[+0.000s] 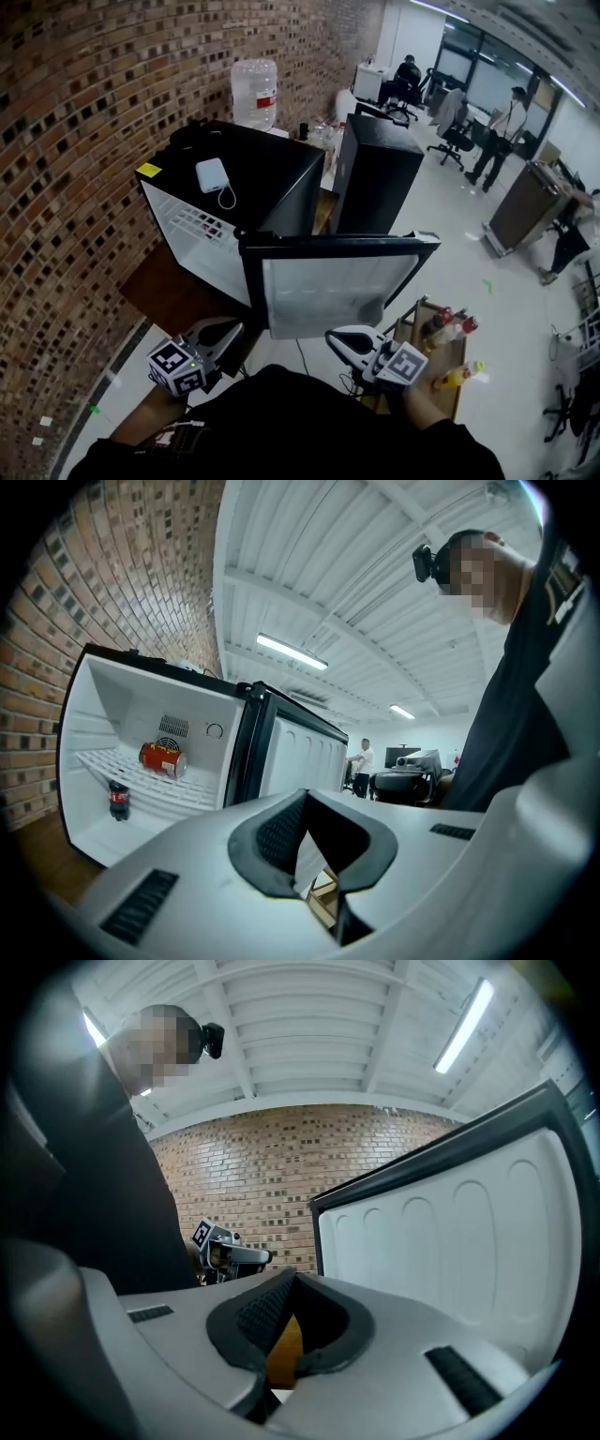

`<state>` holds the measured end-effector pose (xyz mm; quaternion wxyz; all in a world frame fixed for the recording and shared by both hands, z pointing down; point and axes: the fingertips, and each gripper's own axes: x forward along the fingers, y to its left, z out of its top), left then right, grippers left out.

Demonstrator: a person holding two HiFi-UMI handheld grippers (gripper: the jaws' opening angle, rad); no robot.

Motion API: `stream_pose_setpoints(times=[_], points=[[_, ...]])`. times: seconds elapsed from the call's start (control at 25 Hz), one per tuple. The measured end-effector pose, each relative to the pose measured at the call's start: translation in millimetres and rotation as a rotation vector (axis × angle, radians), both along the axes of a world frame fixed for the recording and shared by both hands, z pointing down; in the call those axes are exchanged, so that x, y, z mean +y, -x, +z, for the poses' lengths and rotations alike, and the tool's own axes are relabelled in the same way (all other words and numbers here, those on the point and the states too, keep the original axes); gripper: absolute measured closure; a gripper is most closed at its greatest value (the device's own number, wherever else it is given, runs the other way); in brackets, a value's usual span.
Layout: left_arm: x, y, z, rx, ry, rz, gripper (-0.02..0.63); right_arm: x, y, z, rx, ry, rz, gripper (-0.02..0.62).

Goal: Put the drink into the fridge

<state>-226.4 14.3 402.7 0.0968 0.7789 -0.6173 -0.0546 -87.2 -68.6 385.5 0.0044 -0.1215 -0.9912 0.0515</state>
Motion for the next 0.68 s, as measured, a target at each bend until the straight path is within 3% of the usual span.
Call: stream_pose_setpoints(times=[0.68], points=[[9.6, 8.6, -2.9, 0.009, -0.015, -0.03, 0.606, 10.5, 8.2, 0.1, 0.02, -0.044, -0.034, 0.595]])
